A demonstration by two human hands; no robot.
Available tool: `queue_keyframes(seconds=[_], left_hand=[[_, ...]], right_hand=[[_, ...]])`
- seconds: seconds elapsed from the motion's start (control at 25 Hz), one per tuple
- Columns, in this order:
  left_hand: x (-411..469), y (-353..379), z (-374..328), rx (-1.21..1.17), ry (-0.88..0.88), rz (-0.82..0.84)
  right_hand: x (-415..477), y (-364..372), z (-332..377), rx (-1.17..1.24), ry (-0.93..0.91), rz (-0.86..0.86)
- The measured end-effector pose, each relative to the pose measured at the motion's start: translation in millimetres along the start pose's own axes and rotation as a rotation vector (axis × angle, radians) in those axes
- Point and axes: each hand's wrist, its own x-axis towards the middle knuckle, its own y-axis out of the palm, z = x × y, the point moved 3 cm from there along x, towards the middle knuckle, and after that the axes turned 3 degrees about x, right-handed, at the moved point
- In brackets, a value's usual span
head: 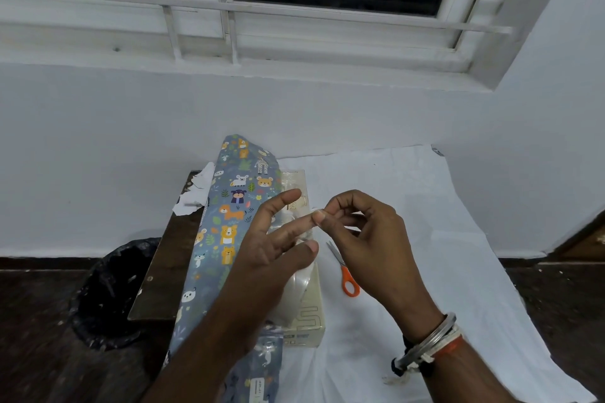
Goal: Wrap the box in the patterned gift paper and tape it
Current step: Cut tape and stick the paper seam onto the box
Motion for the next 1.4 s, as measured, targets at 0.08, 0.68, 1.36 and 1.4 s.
queue_keyframes(seconds=[0.08,0.68,1.36,1.4], left_hand=[[1,-2,0,-0.029,-0.018,0.005],[-4,-21,-19,-0.255,-0.049,-0.021],[-8,-35,-30,-0.17,-0.095,-0.067],[-7,-34,-30,-0.168,-0.096,-0.048]], right_hand=[[-1,-1,1,0.006,0.038,-0.011],[-16,-18,-68,-1.083,0.249,0.408],[-7,-13,-6,-0.049,0.393,0.362],[-8,-13,-1,0.0,0.389,0.411]])
